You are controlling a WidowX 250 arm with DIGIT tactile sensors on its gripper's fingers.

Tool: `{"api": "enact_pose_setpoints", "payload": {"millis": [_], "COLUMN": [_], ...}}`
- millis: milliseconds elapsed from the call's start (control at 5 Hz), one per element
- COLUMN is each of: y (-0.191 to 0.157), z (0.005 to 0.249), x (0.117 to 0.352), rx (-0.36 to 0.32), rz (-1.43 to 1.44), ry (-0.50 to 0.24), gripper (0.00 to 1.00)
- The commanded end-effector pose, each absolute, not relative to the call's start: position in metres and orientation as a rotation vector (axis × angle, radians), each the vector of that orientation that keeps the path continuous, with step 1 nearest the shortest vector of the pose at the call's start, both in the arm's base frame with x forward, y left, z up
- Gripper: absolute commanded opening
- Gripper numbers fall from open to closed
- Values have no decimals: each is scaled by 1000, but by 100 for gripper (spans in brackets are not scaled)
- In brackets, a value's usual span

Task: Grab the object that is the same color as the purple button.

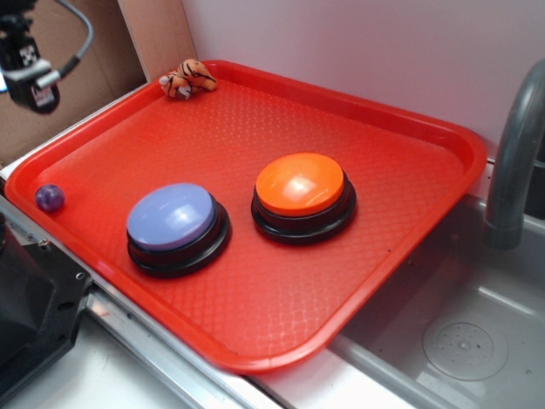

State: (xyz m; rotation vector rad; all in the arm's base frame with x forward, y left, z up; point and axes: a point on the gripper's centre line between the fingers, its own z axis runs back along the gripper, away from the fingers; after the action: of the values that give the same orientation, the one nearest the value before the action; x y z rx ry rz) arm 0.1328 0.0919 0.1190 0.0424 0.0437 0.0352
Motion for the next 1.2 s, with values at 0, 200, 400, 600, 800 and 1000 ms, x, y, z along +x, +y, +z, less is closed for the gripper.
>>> {"api": "enact_pose_setpoints", "payload": {"millis": [0, 200, 400, 600, 800, 1000], "y": [121, 120, 110, 110, 112, 111], "z": [65, 47, 34, 30, 28, 28], "x": [123, 123, 127, 126, 125, 125], "rx": [14, 11, -1, -56, -96, -71], "rz": [-51, -69, -129, -147, -129, -126], "ry": [-11, 41, 25, 36, 22, 25], "gripper": [100, 100, 100, 100, 0, 0]}}
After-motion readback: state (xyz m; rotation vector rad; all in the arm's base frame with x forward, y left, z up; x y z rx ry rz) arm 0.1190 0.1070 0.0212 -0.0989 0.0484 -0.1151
